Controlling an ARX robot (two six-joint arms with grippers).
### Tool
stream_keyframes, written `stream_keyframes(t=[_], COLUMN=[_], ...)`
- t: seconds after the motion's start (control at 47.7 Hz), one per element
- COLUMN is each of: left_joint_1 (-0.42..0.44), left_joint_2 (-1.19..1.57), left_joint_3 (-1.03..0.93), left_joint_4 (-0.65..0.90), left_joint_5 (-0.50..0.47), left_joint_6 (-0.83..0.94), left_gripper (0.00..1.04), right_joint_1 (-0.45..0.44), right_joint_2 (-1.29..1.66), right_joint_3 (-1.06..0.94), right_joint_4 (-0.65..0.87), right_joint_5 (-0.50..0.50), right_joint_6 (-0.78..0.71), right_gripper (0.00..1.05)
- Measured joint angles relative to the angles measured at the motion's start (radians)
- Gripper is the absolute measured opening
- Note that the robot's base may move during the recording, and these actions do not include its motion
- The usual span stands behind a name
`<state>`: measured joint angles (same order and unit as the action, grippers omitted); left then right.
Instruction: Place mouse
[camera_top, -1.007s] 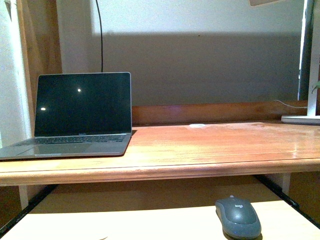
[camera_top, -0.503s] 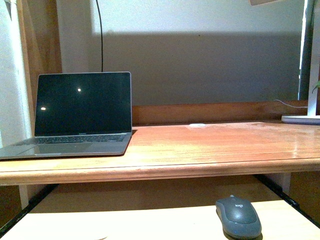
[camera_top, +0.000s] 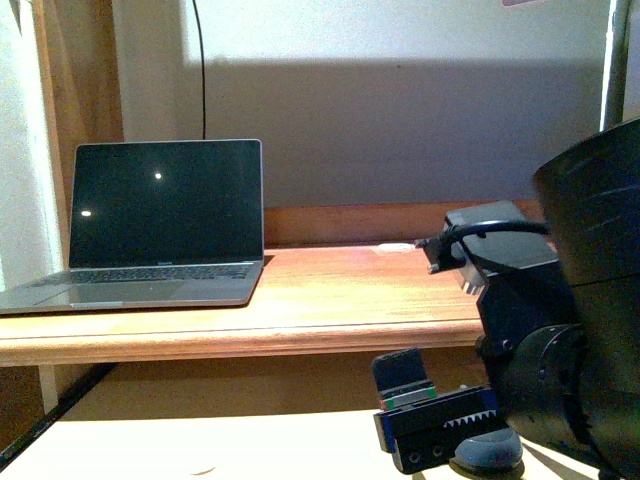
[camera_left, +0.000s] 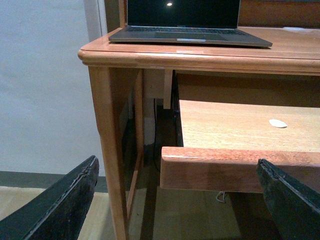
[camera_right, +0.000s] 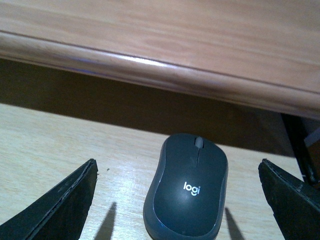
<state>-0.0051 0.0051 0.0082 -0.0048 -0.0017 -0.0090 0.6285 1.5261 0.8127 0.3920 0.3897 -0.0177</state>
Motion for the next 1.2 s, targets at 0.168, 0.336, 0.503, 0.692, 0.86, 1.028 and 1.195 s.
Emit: stream_keyframes(t=[0.168,0.336,0.503,0.692,0.86,1.028,1.195], left_joint_1=[0.0,0.0,0.0,0.0,0.0,0.0,0.0], left_joint_2=[0.0,0.0,0.0,0.0,0.0,0.0,0.0], left_joint_3=[0.0,0.0,0.0,0.0,0.0,0.0,0.0], left_joint_4=[0.0,0.0,0.0,0.0,0.0,0.0,0.0], left_joint_5=[0.0,0.0,0.0,0.0,0.0,0.0,0.0], left_joint_6=[0.0,0.0,0.0,0.0,0.0,0.0,0.0], left_gripper=[0.97,0.97,0.97,0.97,0.97,0.97,0.97], right_joint_1=[0.0,-0.002,-0.009,-0.019,-0.029,-0.047,-0.071], right_joint_2=[0.056,0.103,0.145,0.186,0.196,0.197,0.186], right_joint_3=[0.056,0.098,0.133,0.167,0.174,0.173,0.16], right_joint_4=[-0.092,-0.162,-0.188,-0.204,-0.205,-0.196,-0.19], right_joint_5=[0.015,0.014,0.03,0.047,0.049,0.047,0.038], right_joint_6=[0.037,0.076,0.085,0.095,0.109,0.114,0.131], right_gripper=[0.97,0.97,0.97,0.95,0.72,0.55,0.55])
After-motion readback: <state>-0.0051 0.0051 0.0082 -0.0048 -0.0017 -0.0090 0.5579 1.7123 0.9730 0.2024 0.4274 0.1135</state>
